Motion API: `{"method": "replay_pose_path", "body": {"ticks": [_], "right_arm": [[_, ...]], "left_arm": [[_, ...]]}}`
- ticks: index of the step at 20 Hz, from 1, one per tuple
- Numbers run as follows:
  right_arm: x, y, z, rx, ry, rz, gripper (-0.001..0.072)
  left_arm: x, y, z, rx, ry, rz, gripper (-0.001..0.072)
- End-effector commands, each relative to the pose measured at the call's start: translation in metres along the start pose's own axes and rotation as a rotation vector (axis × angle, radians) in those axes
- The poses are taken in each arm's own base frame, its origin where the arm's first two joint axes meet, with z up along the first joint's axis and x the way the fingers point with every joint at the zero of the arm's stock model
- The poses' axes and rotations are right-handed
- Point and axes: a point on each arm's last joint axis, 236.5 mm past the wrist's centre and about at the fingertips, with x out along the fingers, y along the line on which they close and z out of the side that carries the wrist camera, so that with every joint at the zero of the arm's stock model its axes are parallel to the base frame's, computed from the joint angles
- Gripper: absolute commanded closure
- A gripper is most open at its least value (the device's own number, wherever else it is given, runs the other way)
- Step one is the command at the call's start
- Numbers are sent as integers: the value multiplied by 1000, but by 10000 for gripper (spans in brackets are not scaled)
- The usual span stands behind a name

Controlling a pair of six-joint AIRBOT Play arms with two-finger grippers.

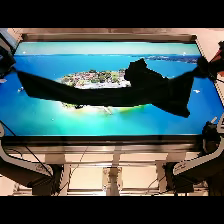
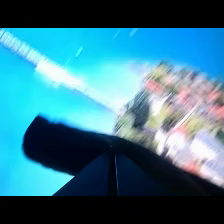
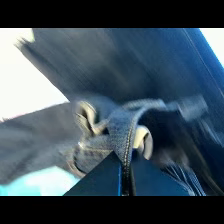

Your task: Fold the clothes and pants, and hang the long-sleeved shirts on hangers.

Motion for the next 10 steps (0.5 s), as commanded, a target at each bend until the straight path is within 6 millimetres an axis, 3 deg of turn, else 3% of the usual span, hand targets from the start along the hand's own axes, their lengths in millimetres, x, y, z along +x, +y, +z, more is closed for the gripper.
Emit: {"method": "replay_pose_path", "body": {"ticks": [1,4,6,7,10], "right_arm": [[-26,63,80,-52,-345,247,688],[-54,91,89,-131,-416,320,688],[-65,86,78,-168,-395,294,688],[-68,70,70,-175,-363,239,688],[-71,-25,24,-127,-164,-76,688]], "left_arm": [[-3,-34,55,-4,-236,-147,689],[-9,-37,53,43,-225,-175,689],[-22,-37,48,139,-214,-184,690],[-30,-30,42,179,-194,-173,690],[-45,11,7,182,-37,-145,690]]}}
